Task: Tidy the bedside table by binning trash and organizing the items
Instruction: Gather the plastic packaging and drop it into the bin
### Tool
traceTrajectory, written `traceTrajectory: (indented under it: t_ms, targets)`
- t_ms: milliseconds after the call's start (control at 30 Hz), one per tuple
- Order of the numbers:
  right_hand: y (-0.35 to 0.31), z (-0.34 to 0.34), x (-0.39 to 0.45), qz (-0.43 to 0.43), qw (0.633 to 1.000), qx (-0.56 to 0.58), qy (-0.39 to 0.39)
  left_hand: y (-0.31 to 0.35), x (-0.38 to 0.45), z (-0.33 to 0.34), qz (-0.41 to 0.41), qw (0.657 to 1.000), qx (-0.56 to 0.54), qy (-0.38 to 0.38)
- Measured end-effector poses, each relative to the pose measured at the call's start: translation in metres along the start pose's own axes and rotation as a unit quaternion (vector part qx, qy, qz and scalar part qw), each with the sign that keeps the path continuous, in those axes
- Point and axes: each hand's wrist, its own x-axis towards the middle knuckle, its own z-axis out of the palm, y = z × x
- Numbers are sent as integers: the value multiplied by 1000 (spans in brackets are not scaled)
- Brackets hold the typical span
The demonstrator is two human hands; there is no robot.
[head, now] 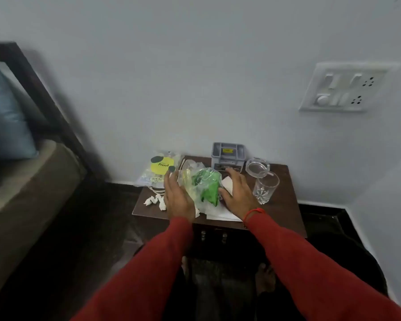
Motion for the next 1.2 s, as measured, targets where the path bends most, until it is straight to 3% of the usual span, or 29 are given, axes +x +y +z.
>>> traceTrajectory:
  t_ms: [100,233,500,600,733,867,1000,1067,1200]
  targets:
    - [3,23,20,37,998,45,-6,-19,10,11,-54,994,-84,50]
    - [9,51,43,68,995,62,-25,-42,19,27,-85,985,-141,54]
    - [18,76,83,41,991,96,-84,-34,44,50,-186,960,-201,62]
    - [9,66,85,28,991,127,-13,-24,51,49,-217,947,-230,54]
    - [-6,46,85,12,975,197,107,-12,55,41,-200,943,-267,26]
    - [-25,25,87,-12,940,305,154,-6,64,31,-198,896,-384,-101]
    - [-50,32,83,30,912,410,14,-3,63,30,-225,793,-521,-221]
    - [-56,38,84,-5,932,360,-34,5,64,24,-242,788,-533,-192]
    - [-59,46,95,-83,979,179,-52,-4,89,0,-243,820,-518,-8]
